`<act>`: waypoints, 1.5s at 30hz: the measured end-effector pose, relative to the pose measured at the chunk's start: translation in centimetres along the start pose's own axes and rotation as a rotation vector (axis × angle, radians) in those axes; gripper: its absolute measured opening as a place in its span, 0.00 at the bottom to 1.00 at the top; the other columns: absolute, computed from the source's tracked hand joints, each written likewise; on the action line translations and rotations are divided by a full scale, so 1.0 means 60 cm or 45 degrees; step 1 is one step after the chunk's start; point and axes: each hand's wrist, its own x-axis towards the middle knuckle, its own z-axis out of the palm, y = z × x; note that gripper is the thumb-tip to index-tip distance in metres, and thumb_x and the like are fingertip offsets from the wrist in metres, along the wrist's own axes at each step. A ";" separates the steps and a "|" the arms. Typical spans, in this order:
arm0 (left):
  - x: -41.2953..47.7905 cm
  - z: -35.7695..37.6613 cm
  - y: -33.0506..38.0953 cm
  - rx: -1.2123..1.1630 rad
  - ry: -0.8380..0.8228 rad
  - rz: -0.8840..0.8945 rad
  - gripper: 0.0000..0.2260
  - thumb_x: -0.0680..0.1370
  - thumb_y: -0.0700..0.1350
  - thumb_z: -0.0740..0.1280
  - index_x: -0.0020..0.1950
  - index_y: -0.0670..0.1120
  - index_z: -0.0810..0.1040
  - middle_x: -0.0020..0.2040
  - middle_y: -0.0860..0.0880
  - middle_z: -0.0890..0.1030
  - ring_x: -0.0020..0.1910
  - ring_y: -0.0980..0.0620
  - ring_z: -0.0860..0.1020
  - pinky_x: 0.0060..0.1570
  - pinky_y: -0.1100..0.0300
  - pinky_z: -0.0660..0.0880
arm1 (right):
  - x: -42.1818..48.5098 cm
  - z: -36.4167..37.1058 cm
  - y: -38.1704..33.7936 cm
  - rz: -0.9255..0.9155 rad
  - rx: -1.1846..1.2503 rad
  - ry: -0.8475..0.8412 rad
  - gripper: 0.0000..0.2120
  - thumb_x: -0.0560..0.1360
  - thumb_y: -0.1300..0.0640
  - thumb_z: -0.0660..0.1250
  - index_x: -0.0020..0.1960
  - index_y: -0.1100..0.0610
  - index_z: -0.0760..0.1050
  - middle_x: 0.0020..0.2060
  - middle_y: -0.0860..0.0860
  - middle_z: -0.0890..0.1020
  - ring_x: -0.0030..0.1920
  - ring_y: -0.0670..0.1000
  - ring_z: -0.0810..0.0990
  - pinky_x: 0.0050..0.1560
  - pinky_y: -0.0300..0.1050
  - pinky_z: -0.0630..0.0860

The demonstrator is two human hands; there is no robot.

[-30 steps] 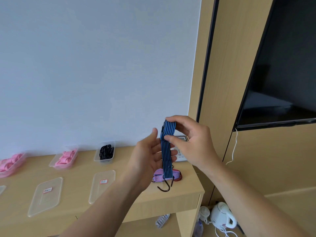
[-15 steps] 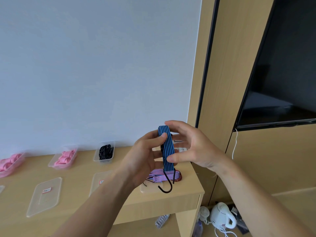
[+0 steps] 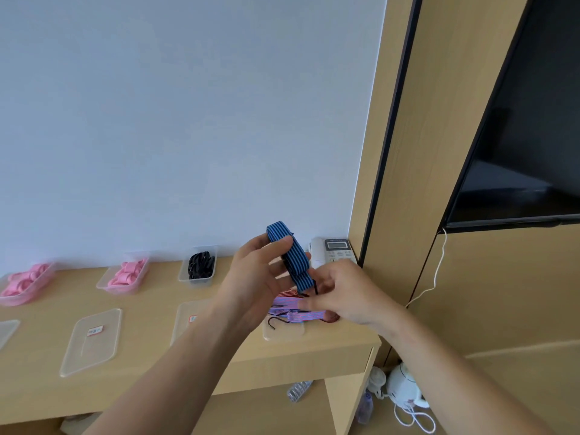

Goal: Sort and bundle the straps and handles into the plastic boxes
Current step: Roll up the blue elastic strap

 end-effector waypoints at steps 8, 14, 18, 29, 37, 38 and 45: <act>0.011 -0.065 -0.026 0.235 0.079 -0.015 0.12 0.80 0.41 0.70 0.60 0.36 0.81 0.50 0.44 0.84 0.50 0.47 0.82 0.59 0.48 0.78 | 0.033 0.064 0.008 0.050 0.396 0.175 0.15 0.63 0.71 0.75 0.45 0.54 0.84 0.38 0.52 0.87 0.38 0.49 0.87 0.38 0.41 0.81; 0.022 -0.136 -0.033 0.350 0.048 -0.111 0.09 0.81 0.44 0.70 0.59 0.43 0.84 0.51 0.48 0.88 0.47 0.54 0.85 0.58 0.47 0.79 | 0.063 0.102 0.010 0.167 0.825 0.042 0.13 0.80 0.62 0.63 0.61 0.58 0.82 0.53 0.62 0.86 0.55 0.63 0.85 0.57 0.61 0.81; 0.041 -0.177 -0.047 0.321 -0.003 -0.170 0.08 0.80 0.42 0.70 0.57 0.47 0.86 0.57 0.38 0.85 0.53 0.47 0.84 0.55 0.45 0.84 | 0.081 0.142 0.019 0.223 0.812 0.081 0.13 0.81 0.51 0.67 0.62 0.56 0.81 0.55 0.61 0.85 0.56 0.61 0.85 0.56 0.60 0.82; 0.231 -0.235 -0.085 0.448 0.142 -0.430 0.16 0.82 0.49 0.71 0.69 0.48 0.79 0.61 0.45 0.85 0.57 0.48 0.83 0.65 0.45 0.79 | 0.268 0.141 0.130 0.471 0.906 0.104 0.10 0.75 0.64 0.71 0.55 0.56 0.84 0.51 0.64 0.85 0.49 0.62 0.86 0.40 0.52 0.83; 0.439 -0.281 -0.123 0.670 0.431 -0.524 0.20 0.85 0.43 0.66 0.77 0.47 0.70 0.72 0.45 0.75 0.69 0.46 0.73 0.73 0.44 0.71 | 0.521 0.112 0.249 0.738 0.716 0.226 0.11 0.75 0.61 0.71 0.58 0.57 0.79 0.46 0.57 0.87 0.43 0.56 0.86 0.45 0.57 0.85; 0.462 -0.285 -0.132 0.712 0.450 -0.537 0.21 0.85 0.43 0.65 0.78 0.46 0.70 0.74 0.45 0.74 0.70 0.46 0.73 0.74 0.44 0.70 | 0.545 0.113 0.263 0.765 0.690 0.229 0.11 0.76 0.60 0.71 0.58 0.56 0.79 0.45 0.55 0.86 0.44 0.56 0.86 0.48 0.59 0.84; 0.569 -0.318 -0.194 0.864 0.527 -0.645 0.24 0.85 0.43 0.65 0.81 0.47 0.66 0.77 0.45 0.72 0.73 0.46 0.72 0.73 0.44 0.71 | 0.652 0.150 0.334 0.912 0.599 0.149 0.14 0.74 0.58 0.71 0.59 0.53 0.78 0.53 0.52 0.84 0.51 0.53 0.84 0.53 0.57 0.83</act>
